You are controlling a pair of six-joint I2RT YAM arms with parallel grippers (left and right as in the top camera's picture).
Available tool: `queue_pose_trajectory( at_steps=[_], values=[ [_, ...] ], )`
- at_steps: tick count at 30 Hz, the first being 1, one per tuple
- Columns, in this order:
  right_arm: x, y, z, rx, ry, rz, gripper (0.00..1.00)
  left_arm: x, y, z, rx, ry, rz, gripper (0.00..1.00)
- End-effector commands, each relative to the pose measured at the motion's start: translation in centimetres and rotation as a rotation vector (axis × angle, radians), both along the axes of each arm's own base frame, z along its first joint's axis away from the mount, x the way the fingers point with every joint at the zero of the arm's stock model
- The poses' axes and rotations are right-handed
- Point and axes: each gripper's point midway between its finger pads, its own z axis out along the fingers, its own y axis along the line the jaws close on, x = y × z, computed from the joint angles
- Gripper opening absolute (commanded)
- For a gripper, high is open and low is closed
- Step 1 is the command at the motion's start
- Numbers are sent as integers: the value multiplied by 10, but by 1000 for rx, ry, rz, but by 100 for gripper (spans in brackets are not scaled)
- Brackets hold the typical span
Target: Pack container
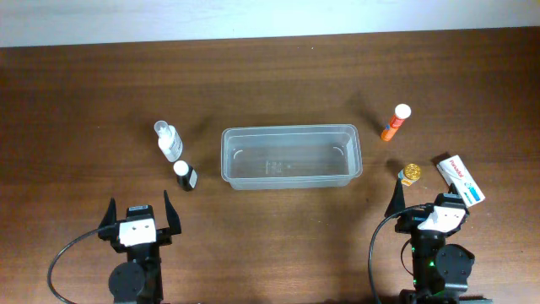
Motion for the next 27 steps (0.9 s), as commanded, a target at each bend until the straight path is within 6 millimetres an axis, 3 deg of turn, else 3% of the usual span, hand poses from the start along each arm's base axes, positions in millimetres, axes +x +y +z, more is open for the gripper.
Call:
queue_pose_trajectory(
  at_steps=[1,9,13,21,27],
  values=[
    [-1,-4,-2,-7,5,-18,98,0,-2,0,19,2,-11,100],
    [-1,-3,2,28,-16,-16,98,0,-2,0,19,2,-11,100],
    [-3,-3,24,86,-71,-21,98,0,-2,0,19,2,-11,100],
    [-19,-14,132,67,-221,-90,98,0,-2,0,19,2,-11,100],
    [9,-16,202,71,-177,-83,98,0,-2,0,19,2,-11,100]
  ],
)
